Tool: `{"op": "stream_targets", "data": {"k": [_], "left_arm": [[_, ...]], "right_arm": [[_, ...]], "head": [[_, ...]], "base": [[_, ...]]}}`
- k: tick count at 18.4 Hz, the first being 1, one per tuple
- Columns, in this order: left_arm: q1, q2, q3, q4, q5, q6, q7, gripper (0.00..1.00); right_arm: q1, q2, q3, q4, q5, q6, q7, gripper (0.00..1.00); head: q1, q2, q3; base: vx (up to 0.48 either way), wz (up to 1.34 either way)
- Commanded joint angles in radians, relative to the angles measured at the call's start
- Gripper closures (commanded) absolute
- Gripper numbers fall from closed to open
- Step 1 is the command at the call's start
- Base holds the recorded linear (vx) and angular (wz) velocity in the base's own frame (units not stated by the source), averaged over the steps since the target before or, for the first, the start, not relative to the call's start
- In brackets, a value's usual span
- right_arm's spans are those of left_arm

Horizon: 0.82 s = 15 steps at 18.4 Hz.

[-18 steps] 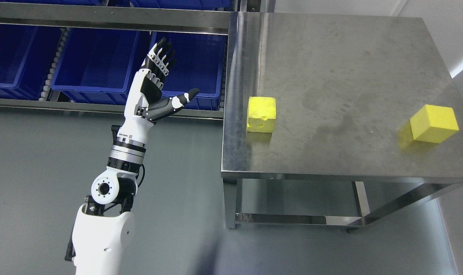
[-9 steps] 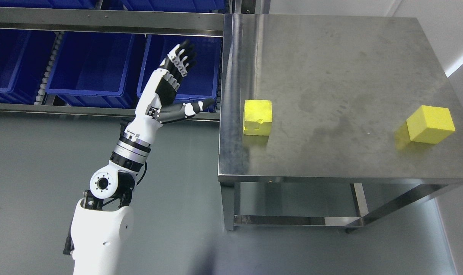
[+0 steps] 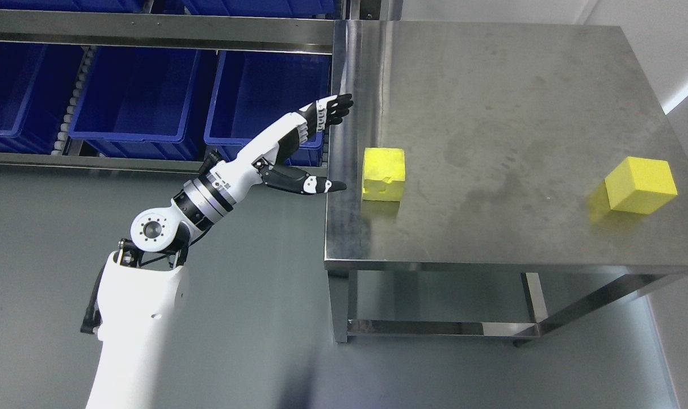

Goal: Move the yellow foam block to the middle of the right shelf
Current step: 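Lower the raised left hand toward the nearer yellow foam cube on the table, then close the left hand around the nearer yellow foam cube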

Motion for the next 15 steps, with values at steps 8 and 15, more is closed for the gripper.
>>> {"op": "stream_targets", "data": {"k": [8,15], "left_arm": [[-0.254,-0.02,-0.298,0.452,-0.039,0.005,-0.027,0.0],[-0.292,-0.054,-0.327,0.553,-0.111,0.005,-0.027,0.0]], "right_arm": [[0.001,-0.017,0.0,-0.017,0.003,0.0,0.0,0.0],[0.001,-0.017,0.0,-0.017,0.003,0.0,0.0,0.0]], "head": [[0.0,0.0,0.0],[0.0,0.0,0.0]], "base": [[0.0,0.0],[0.0,0.0]]}}
